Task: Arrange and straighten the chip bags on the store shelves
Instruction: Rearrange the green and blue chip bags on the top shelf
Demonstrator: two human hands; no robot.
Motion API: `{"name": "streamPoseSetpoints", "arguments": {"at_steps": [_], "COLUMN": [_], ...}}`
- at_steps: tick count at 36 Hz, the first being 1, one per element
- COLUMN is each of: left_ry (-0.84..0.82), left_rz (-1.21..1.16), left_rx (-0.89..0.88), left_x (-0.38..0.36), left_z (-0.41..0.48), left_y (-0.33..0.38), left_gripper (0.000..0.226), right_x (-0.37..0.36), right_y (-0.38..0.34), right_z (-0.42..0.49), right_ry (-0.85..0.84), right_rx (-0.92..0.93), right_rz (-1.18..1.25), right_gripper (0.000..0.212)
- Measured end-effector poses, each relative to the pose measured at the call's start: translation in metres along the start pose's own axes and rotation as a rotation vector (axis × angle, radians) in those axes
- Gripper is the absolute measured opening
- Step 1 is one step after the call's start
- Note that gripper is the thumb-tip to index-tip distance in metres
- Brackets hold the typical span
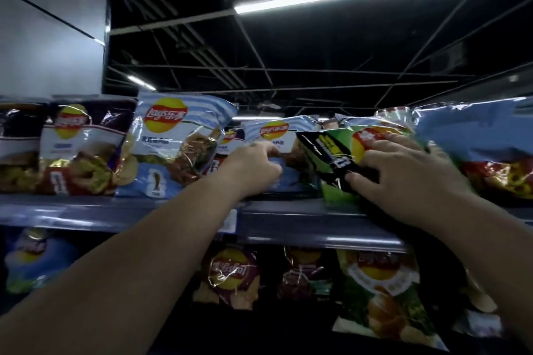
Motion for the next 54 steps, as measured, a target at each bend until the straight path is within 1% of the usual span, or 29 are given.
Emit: {"name": "streamPoseSetpoints", "arguments": {"at_steps": [2, 3, 5, 8, 10, 13, 15, 18, 22, 24, 27, 29, 32, 34, 37, 41, 45, 48, 52, 54], "left_ry": [-0.090, -0.129, -0.194, -0.234, -0.233, -0.230, -0.249, -0.259, -0.225, -0.218, -0.202, -0.165, -0.090, -0.068, 0.009, 0.128, 0.260, 0.301, 0.306, 0.313], "left_rz": [0.186, 0.233, 0.250, 0.245, 0.258, 0.263, 0.270, 0.341, 0.437, 0.471, 0.489, 0.467, 0.468, 0.492, 0.565, 0.504, 0.559, 0.583, 0.624, 0.605], "left_rx": [0.070, 0.099, 0.139, 0.189, 0.223, 0.256, 0.249, 0.211, 0.118, 0.078, 0.044, 0.037, 0.001, -0.020, -0.070, -0.124, -0.178, -0.147, -0.093, -0.097], "left_x": [-0.005, -0.009, -0.016, -0.024, -0.031, -0.041, -0.047, -0.056, -0.059, -0.056, -0.051, -0.046, -0.036, -0.031, -0.023, -0.013, -0.012, -0.012, -0.015, -0.015], "left_z": [0.016, 0.024, 0.038, 0.055, 0.070, 0.088, 0.093, 0.098, 0.096, 0.088, 0.080, 0.074, 0.064, 0.053, 0.035, 0.005, -0.027, -0.043, -0.055, -0.058], "left_y": [-0.007, -0.008, -0.005, 0.005, 0.009, 0.010, 0.009, 0.006, 0.004, 0.008, 0.013, 0.014, 0.016, 0.018, 0.024, 0.040, 0.054, 0.051, 0.045, 0.044], "left_gripper": [0.067, 0.077, 0.097, 0.123, 0.134, 0.142, 0.139, 0.129, 0.113, 0.103, 0.092, 0.086, 0.076, 0.074, 0.072, 0.074, 0.071, 0.073, 0.083, 0.080], "right_x": [0.002, 0.002, 0.002, -0.003, -0.008, -0.013, -0.014, -0.017, -0.017, -0.015, -0.014, -0.013, -0.012, -0.013, -0.014, -0.013, -0.013, -0.013, -0.012, -0.012], "right_y": [0.004, 0.005, 0.006, 0.005, 0.006, 0.012, 0.015, 0.014, 0.011, 0.011, 0.012, 0.012, 0.010, 0.010, 0.010, 0.009, 0.010, 0.011, 0.009, 0.010], "right_z": [0.000, 0.000, -0.004, -0.011, -0.016, -0.018, -0.018, -0.019, -0.021, -0.022, -0.022, -0.022, -0.022, -0.023, -0.022, -0.022, -0.022, -0.023, -0.022, -0.022], "right_ry": [0.018, 0.023, 0.035, 0.064, 0.101, 0.163, 0.189, 0.198, 0.205, 0.202, 0.203, 0.203, 0.205, 0.205, 0.197, 0.204, 0.212, 0.215, 0.197, 0.192], "right_rx": [-0.054, -0.079, -0.123, -0.165, -0.188, -0.238, -0.253, -0.262, -0.246, -0.241, -0.233, -0.233, -0.235, -0.234, -0.225, -0.220, -0.222, -0.227, -0.230, -0.232], "right_rz": [0.018, 0.035, 0.072, 0.096, 0.106, 0.181, 0.210, 0.218, 0.232, 0.237, 0.216, 0.212, 0.206, 0.210, 0.214, 0.229, 0.235, 0.235, 0.226, 0.222], "right_gripper": [0.067, 0.065, 0.059, 0.052, 0.047, 0.035, 0.025, 0.025, 0.026, 0.030, 0.044, 0.045, 0.042, 0.040, 0.047, 0.047, 0.051, 0.043, 0.036, 0.033]}}
Point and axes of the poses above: each hand's wrist, its own z-axis towards the middle knuckle, its own x-axis out of the back of the hand, y = z × x, the point moved 2 cm from there along z, towards the middle knuckle, and after that the axes turned 1 degree about y, right-handed, at the moved point
